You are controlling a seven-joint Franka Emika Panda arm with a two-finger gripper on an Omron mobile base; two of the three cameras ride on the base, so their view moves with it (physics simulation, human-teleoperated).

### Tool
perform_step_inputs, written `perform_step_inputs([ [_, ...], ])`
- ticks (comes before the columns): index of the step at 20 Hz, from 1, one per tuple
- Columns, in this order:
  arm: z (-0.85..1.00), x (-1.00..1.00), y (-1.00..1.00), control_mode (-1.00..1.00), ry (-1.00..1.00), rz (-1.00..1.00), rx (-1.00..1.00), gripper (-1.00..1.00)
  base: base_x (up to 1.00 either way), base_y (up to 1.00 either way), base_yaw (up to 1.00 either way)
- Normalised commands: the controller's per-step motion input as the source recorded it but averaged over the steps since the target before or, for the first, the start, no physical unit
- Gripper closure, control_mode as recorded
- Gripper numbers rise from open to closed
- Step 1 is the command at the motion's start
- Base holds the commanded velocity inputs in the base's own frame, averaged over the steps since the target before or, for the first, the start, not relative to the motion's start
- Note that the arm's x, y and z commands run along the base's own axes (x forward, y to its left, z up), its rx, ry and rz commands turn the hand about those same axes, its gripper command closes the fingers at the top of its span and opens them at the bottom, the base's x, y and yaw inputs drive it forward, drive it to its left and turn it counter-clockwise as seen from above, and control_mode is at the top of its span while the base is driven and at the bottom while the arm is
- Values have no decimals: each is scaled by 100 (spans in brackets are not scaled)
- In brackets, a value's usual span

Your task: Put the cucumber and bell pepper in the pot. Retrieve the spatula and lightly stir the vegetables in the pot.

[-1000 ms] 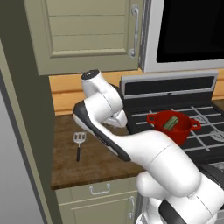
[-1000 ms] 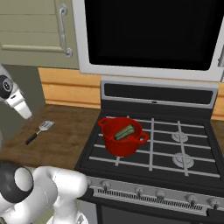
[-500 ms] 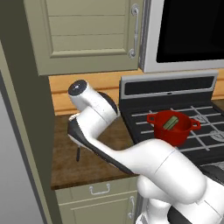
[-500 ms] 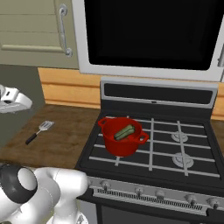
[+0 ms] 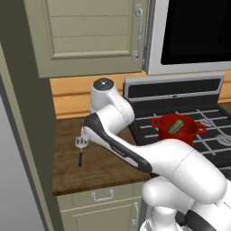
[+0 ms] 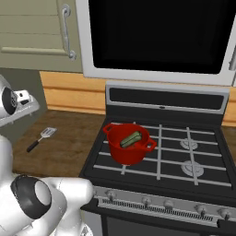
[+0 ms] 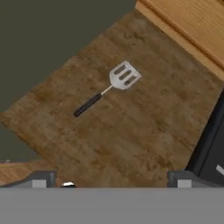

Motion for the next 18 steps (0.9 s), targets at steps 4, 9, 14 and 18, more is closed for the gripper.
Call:
perform_step_inputs([
  [4,0,4,0,-100,33,75,-29,-100,0,0,0],
  [9,-9,6,0,-100,30,75,-39,-100,0,0,0],
  [14,-16,0,-1,-100,19,87,-36,-100,0,0,0],
  [18,-2,-1,0,-100,8,92,-32,-100,0,0,0],
])
